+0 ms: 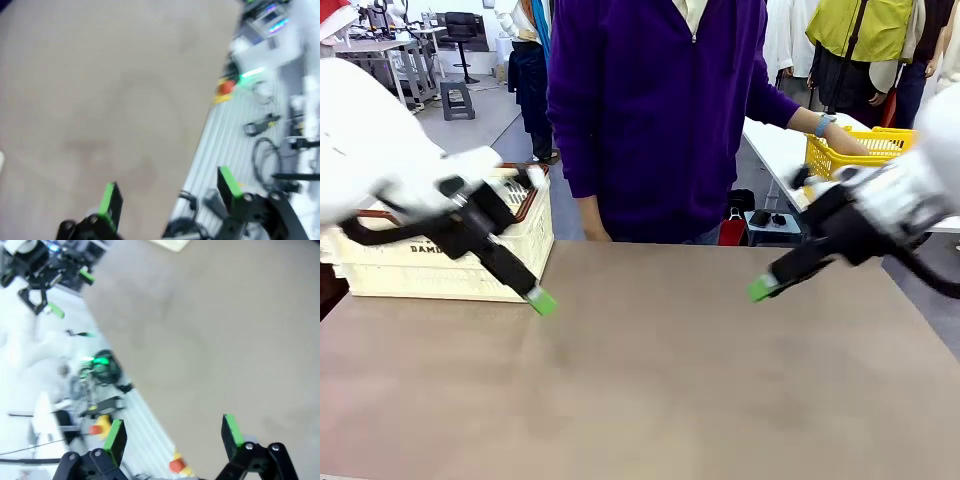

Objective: Place the drinks into the Shopping basket.
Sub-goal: Pick up one drink and place it into the Shopping basket.

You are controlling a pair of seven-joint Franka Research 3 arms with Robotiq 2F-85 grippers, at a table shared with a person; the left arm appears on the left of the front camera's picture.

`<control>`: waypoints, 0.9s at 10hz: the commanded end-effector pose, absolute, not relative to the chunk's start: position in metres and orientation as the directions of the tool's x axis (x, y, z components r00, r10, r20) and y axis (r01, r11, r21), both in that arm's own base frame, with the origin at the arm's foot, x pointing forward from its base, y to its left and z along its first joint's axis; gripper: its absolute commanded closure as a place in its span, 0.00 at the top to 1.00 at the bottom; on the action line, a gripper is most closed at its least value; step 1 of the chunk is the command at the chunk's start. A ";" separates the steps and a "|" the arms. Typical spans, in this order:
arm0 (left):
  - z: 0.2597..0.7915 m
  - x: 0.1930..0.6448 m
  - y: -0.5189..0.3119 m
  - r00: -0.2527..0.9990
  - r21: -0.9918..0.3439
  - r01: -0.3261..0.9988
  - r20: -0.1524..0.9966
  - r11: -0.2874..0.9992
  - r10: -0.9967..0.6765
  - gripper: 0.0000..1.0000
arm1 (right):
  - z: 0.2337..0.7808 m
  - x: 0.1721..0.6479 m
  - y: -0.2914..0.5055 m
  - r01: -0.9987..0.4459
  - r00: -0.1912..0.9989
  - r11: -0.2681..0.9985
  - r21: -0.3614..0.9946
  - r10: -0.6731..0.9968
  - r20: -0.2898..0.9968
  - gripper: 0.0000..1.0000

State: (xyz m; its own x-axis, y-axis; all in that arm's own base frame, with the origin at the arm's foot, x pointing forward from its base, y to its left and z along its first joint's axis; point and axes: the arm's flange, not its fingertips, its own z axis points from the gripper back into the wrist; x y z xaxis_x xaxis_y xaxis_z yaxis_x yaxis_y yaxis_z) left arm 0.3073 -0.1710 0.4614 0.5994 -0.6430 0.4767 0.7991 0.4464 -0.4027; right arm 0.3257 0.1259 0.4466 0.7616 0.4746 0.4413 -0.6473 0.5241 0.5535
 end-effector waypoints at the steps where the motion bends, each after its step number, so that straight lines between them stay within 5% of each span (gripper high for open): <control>1: 0.491 0.310 -0.089 0.682 -0.528 0.731 0.539 0.433 -0.494 1.00 | 0.447 0.305 0.033 -0.548 0.834 0.537 0.641 0.286 0.473 1.00; 5: 0.485 0.302 0.120 0.789 -0.731 0.450 0.595 0.513 0.157 1.00 | 0.418 0.256 -0.132 -0.320 0.844 0.494 0.808 -0.240 0.480 1.00; 9: 0.454 0.285 0.162 0.745 -0.730 0.313 0.586 0.608 0.320 1.00 | 0.396 0.253 -0.148 -0.155 0.820 0.626 0.764 -0.350 0.454 1.00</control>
